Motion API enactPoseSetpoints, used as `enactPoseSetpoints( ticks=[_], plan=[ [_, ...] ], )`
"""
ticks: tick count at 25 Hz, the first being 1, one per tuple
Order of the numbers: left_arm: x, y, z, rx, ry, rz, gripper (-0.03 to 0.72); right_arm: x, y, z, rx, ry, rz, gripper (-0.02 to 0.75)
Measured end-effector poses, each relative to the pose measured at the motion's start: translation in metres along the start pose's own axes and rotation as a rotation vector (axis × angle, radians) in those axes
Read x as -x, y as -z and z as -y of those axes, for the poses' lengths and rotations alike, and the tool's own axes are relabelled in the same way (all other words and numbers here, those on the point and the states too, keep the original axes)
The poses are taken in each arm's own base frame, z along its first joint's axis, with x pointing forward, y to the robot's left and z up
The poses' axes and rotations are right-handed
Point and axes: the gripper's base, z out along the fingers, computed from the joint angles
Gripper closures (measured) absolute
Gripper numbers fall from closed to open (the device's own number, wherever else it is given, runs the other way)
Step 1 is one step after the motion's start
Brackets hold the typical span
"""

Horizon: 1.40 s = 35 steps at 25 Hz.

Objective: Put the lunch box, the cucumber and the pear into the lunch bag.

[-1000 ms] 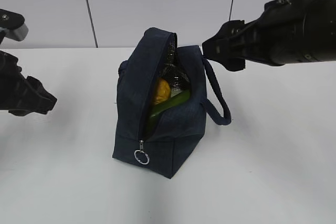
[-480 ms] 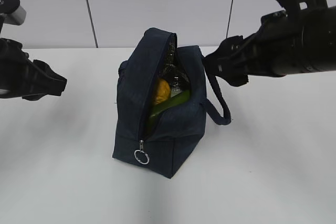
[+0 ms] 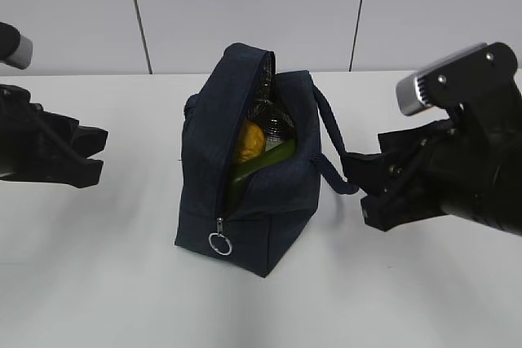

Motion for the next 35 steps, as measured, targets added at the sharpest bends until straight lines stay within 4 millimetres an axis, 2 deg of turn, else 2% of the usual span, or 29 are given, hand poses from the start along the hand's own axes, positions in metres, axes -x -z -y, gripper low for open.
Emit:
enactPoseSetpoints(
  ticks=[3,8,14,17,23,28,35],
  plan=[
    [0.001,0.0,0.0,0.003,0.0,0.009,0.443,-0.01,-0.001,-0.001,-0.005,-0.04,-0.007,0.362],
    [0.003,0.0,-0.001,0.011,0.0,0.03,0.445,-0.026,-0.017,-0.003,-0.008,-0.081,-0.091,0.38],
    [0.004,0.001,-0.001,0.015,0.016,0.041,0.445,-0.039,-0.034,-0.022,0.074,0.069,-0.118,0.381],
    [0.005,0.001,-0.002,0.019,0.025,0.049,0.445,-0.04,-0.039,-0.027,0.087,0.038,-0.098,0.381],
    [0.005,0.001,-0.002,0.02,0.027,0.052,0.445,-0.045,-0.035,-0.035,0.177,-0.013,-0.001,0.381],
    [0.005,0.001,-0.002,0.021,0.027,0.053,0.445,-0.057,-0.027,-0.043,0.277,-0.007,0.058,0.382],
    [0.006,0.001,-0.002,0.024,0.027,0.061,0.446,-0.074,-0.036,-0.055,0.399,-0.025,0.07,0.383]
  ],
)
